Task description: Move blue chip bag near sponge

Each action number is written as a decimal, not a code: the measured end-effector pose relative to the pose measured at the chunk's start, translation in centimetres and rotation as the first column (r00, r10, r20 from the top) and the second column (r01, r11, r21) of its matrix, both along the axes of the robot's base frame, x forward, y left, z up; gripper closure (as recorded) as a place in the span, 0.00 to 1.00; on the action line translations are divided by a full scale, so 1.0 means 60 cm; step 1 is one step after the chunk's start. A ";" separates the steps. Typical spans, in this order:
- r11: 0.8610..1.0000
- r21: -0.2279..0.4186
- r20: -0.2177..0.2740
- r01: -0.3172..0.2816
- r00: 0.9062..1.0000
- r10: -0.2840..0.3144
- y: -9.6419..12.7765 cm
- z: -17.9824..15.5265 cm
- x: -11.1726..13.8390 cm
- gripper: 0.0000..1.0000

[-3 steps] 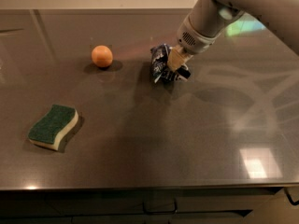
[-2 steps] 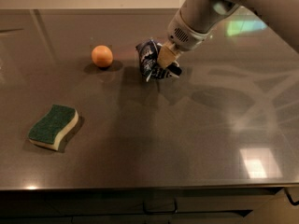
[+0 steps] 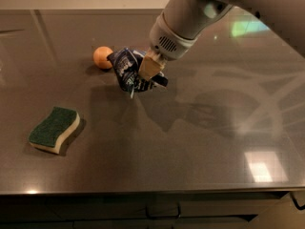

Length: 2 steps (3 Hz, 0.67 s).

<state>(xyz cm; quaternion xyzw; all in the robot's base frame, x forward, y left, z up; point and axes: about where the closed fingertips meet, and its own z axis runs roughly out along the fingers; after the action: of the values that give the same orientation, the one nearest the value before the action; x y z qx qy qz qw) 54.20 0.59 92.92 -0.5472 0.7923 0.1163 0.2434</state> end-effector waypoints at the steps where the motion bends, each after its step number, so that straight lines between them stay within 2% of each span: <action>1: 0.995 0.004 0.023 -0.096 0.995 0.096 0.035 0.002 -0.046 1.00; 2: 0.985 0.038 0.052 -0.169 0.985 0.167 0.061 -0.001 -0.075 0.84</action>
Offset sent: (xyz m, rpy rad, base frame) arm -0.0649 0.0559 -0.0056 0.1023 -0.0804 0.2656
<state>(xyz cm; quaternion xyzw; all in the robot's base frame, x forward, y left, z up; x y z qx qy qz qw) 49.68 4.26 92.87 -0.6097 0.7344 0.1398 0.2634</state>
